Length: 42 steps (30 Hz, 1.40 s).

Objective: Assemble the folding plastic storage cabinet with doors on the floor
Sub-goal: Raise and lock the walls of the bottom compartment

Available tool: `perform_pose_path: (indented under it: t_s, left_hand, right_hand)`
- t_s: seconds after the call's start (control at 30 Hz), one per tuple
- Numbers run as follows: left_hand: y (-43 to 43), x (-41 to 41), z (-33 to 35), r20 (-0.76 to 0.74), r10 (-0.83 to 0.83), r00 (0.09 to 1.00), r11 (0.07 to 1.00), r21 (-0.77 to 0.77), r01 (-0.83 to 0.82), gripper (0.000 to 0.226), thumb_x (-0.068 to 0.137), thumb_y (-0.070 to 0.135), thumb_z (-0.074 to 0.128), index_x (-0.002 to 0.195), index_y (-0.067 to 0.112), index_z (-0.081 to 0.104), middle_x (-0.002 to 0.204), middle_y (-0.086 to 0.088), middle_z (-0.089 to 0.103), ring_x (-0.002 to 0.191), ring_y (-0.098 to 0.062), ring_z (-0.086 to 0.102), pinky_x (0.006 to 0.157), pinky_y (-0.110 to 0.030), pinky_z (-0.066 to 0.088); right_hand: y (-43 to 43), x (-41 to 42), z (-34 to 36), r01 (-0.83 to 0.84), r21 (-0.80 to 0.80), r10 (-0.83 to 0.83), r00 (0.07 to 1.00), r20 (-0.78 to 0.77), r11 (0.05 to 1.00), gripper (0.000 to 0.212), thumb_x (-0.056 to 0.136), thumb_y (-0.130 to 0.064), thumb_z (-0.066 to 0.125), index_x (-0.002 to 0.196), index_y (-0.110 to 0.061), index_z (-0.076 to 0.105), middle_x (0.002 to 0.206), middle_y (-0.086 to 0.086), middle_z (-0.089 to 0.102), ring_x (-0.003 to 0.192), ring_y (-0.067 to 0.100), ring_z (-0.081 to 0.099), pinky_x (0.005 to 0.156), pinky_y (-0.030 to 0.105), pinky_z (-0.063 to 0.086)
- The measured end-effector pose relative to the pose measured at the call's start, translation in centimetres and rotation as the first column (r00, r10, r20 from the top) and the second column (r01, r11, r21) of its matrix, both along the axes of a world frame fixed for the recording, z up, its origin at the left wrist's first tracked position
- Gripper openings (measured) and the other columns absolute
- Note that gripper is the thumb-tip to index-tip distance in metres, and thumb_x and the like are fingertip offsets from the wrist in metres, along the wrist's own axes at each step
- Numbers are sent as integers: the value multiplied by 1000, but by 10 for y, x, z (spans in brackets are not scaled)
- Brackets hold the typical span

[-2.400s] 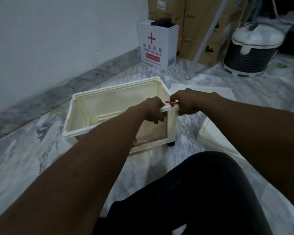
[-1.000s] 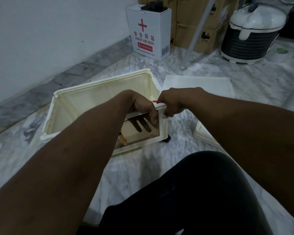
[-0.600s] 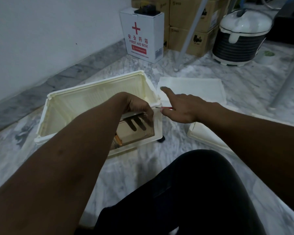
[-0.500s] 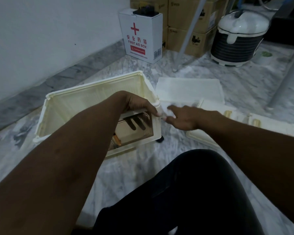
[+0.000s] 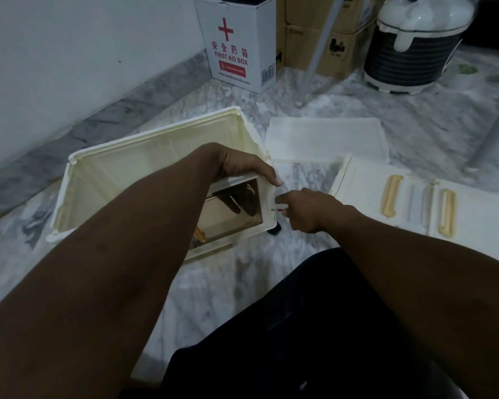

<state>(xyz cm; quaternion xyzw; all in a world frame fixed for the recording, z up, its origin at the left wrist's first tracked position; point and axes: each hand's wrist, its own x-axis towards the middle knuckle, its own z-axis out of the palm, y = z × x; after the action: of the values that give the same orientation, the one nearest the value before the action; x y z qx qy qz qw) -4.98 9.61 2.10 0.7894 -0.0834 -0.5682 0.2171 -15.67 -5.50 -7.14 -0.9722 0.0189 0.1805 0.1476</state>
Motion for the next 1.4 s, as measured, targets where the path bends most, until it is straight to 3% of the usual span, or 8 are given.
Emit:
perform_pose_path:
  t_s: [0.27,0.5,0.63,0.83,0.93,1.17,1.3,1.4]
  left_hand:
    - [2,0,-4,-21,-14,1000,1000,-18,13,62,76,46,71,120,2,69,117,-18,72,119,-29,65,112,-41,41]
    - [-5,-1,0,73,-96,993,995,27,95,62,80,49,68,121,4,69,121,-16,71,116,-29,66,107,-38,42]
    - [-14,-5,4,277,-132,952,991,42,125,45,88,32,71,116,-3,64,106,-20,74,99,-35,73,100,-46,52]
    - [-15,-8,6,317,-170,933,985,50,162,38,90,18,71,115,-9,62,104,-24,74,94,-37,74,76,-37,57]
    - [-15,-10,8,355,-170,919,985,51,163,32,89,15,71,109,-7,61,104,-23,74,86,-34,75,77,-36,58]
    - [-14,-9,3,269,-141,953,990,68,127,35,92,19,66,116,-6,63,107,-21,74,102,-36,72,95,-44,50]
    - [-16,-8,4,262,-151,953,988,81,134,28,93,17,64,112,-3,62,112,-22,72,105,-36,70,82,-36,52]
    - [-14,-9,5,307,-118,944,993,50,108,34,90,23,70,112,-3,65,107,-20,74,98,-34,73,91,-41,55]
  right_hand:
    - [2,-3,9,-16,-67,19,999,42,998,51,97,-35,53,147,-33,41,140,10,51,121,32,55,91,40,45]
    - [8,3,23,-50,-81,48,999,-18,995,49,96,-37,53,144,-27,47,137,11,52,118,32,56,93,40,48]
    - [13,6,27,-48,-124,50,999,12,991,45,98,-41,48,138,-24,52,133,11,55,116,32,58,93,41,48]
    - [16,6,30,-80,-197,90,995,44,977,41,97,-43,50,133,-22,55,125,9,57,109,30,60,90,43,50]
    - [18,5,29,-77,-208,91,994,57,975,39,97,-43,50,130,-22,56,122,8,59,105,30,62,87,43,51]
    - [16,4,29,-91,-217,105,993,56,972,40,96,-43,52,130,-23,57,123,7,61,105,29,63,88,42,52]
    - [17,7,32,-112,-231,128,990,56,966,40,97,-43,52,132,-23,57,124,7,60,107,28,62,88,42,51]
    - [17,5,31,-100,-235,119,990,69,967,40,97,-43,51,131,-23,56,124,7,59,108,29,62,87,41,50]
